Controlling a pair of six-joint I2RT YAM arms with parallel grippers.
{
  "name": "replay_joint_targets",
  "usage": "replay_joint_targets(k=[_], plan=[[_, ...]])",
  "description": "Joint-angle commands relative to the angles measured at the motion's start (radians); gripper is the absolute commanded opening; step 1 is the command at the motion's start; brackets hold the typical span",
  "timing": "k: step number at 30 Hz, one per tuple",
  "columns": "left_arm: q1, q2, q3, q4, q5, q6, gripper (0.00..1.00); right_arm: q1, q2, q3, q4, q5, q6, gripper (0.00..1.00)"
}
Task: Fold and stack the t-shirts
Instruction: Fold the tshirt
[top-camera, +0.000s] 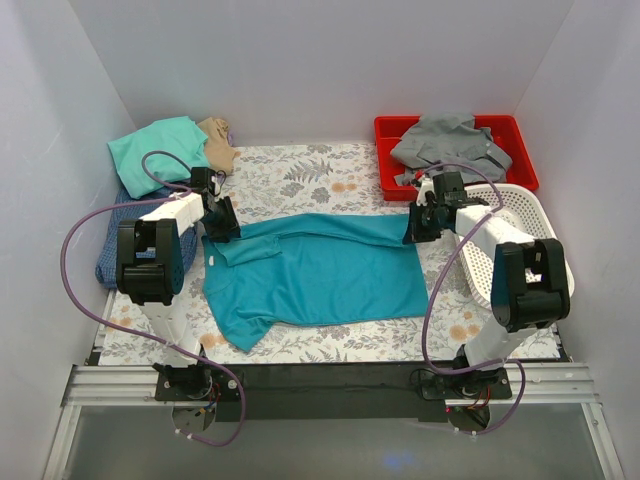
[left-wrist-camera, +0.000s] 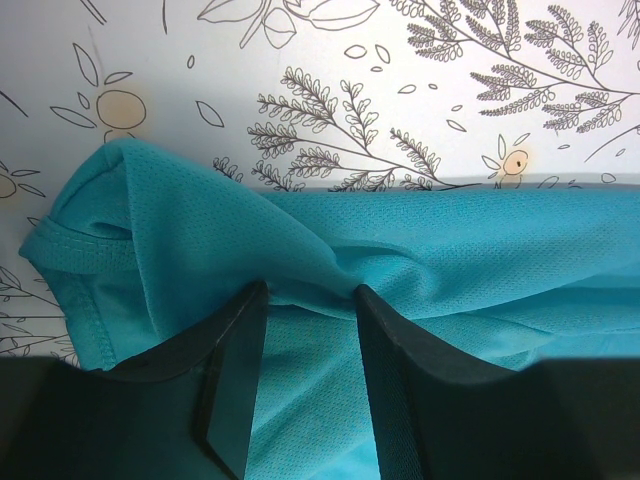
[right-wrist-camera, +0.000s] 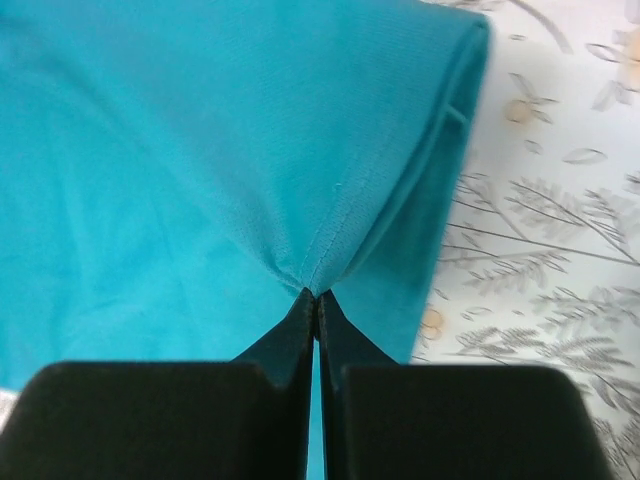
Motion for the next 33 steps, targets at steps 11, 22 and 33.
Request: replay_joint_targets(k=[11,22,33], plan=[[0.001,0.037,-0.046,-0.055,-0.014,0.017,0.39,0.0,0.031,0.009,0.125,0.215,0.029,0.05],[0.001,-0.067,-0.024,-0.064,-0.05,0.001,0.41,0.014,-0.052,-0.033,0.136,0.184,0.032,0.52],[-0.002,-0.308,-0.138,-0.004,0.026,-0.067,0.82,0.167,-0.116,0.005,0.165,0.022,0.061,0.54]])
